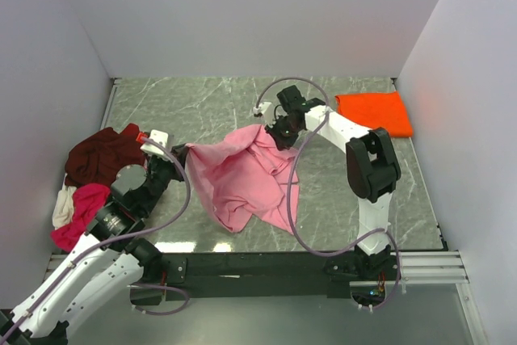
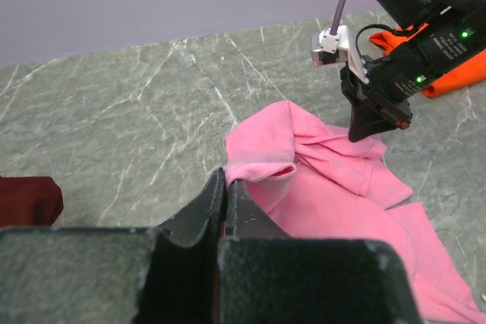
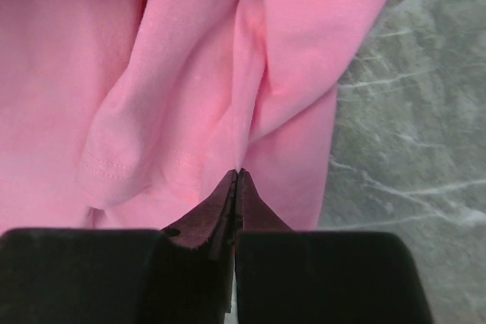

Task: Fold and stack the t-shirts
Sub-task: Flatten the tshirt out

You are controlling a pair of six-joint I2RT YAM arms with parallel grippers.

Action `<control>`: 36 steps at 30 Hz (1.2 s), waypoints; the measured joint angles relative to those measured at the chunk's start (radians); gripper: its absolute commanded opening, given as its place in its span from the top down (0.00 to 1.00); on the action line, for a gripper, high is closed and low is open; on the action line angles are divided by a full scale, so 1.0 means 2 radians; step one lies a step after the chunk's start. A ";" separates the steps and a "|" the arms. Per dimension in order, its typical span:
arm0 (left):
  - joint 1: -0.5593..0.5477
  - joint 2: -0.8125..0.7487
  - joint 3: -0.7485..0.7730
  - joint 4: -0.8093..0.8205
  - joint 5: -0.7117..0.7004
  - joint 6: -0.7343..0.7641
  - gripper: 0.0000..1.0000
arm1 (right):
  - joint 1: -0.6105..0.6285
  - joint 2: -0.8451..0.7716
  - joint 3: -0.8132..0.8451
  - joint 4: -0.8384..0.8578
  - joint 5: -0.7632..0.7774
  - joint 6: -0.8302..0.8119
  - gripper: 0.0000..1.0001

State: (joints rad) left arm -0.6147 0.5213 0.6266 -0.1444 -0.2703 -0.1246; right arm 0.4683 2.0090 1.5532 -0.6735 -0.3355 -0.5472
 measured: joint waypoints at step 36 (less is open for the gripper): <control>0.000 -0.025 0.301 0.065 0.083 0.089 0.99 | -0.080 -0.538 0.239 0.014 0.123 -0.025 1.00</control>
State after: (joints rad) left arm -0.6147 0.4709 1.2289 -0.0151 -0.1051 0.0525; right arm 0.3092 0.9337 2.0312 -0.6449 -0.0895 -0.5972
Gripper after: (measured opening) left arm 0.025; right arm 0.007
